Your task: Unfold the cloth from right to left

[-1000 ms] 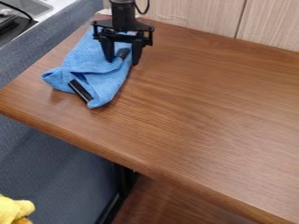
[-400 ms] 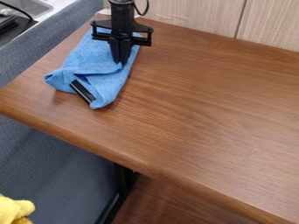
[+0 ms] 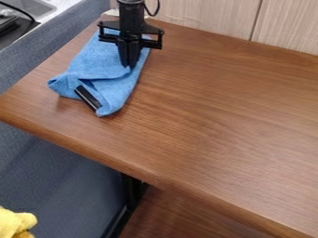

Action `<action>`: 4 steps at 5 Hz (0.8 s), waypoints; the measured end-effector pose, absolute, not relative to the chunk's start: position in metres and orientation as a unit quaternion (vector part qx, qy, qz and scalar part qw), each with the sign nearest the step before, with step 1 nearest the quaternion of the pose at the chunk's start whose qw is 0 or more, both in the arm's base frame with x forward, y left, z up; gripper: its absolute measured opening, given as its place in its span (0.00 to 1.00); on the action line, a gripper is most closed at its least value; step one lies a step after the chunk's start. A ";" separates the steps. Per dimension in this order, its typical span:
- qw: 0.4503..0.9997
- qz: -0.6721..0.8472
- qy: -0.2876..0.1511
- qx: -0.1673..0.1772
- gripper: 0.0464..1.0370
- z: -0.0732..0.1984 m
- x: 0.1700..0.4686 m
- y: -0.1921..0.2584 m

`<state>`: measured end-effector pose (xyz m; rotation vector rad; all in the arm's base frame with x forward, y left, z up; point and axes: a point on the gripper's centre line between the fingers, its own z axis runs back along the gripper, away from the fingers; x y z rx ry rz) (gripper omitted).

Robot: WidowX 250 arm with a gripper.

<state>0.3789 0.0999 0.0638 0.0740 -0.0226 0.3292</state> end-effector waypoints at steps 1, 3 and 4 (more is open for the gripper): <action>0.983 0.180 -0.020 0.034 0.01 0.074 0.382 0.114; 0.972 0.229 -0.042 0.027 0.01 0.102 0.386 0.145; 0.964 0.262 -0.043 0.026 0.01 0.112 0.384 0.169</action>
